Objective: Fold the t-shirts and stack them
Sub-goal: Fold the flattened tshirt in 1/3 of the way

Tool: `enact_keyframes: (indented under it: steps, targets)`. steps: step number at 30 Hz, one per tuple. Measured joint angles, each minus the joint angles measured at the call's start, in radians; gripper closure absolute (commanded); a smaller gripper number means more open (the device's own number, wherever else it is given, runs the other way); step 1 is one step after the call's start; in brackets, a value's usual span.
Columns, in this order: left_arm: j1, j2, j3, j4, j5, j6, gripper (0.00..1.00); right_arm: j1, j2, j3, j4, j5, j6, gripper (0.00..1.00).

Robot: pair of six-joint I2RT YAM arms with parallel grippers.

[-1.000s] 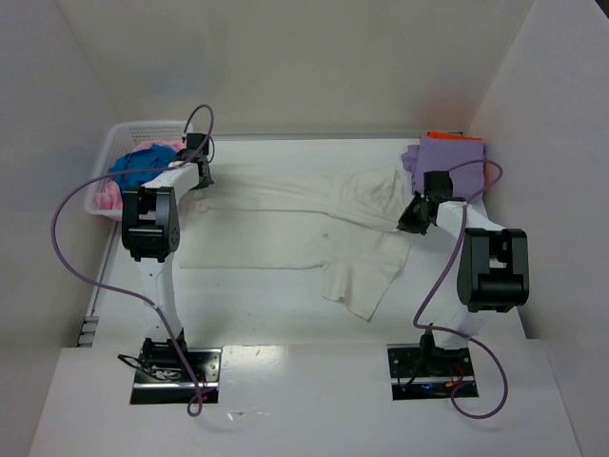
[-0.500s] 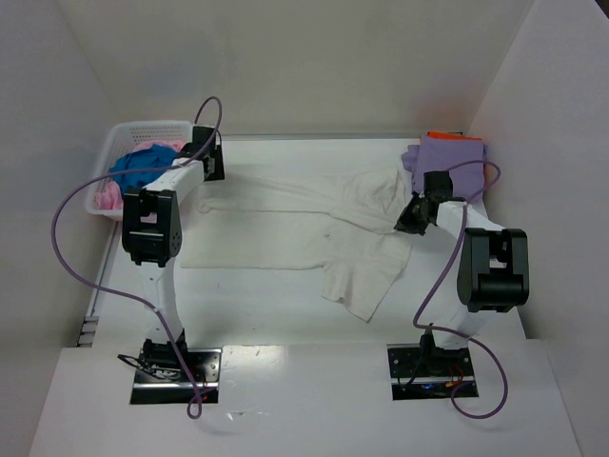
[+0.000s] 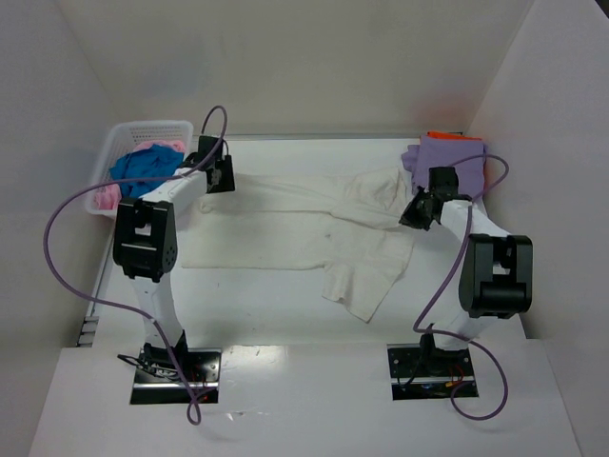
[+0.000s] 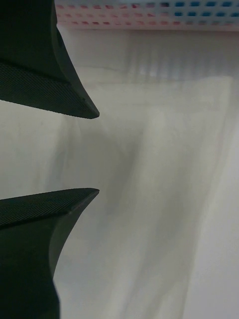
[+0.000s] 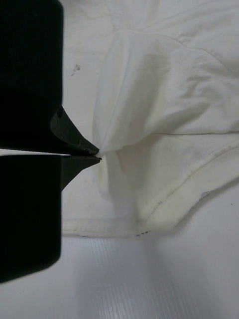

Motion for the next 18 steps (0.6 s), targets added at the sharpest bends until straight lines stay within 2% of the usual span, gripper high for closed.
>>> enact_keyframes:
  steps: [7, 15, 18]
  targets:
    - [0.053, -0.002, -0.061, -0.021, -0.018, -0.03, 0.39, -0.068, 0.0, 0.02, -0.017, 0.045, -0.016, 1.0]
    - [0.056, -0.002, -0.075, -0.011, 0.013, -0.054, 0.44, -0.076, 0.0, 0.02, -0.024, 0.042, -0.029, 1.0]
    - [0.056, -0.002, -0.082, -0.007, 0.031, -0.08, 0.5, -0.076, 0.0, 0.02, -0.024, 0.037, -0.031, 1.0]
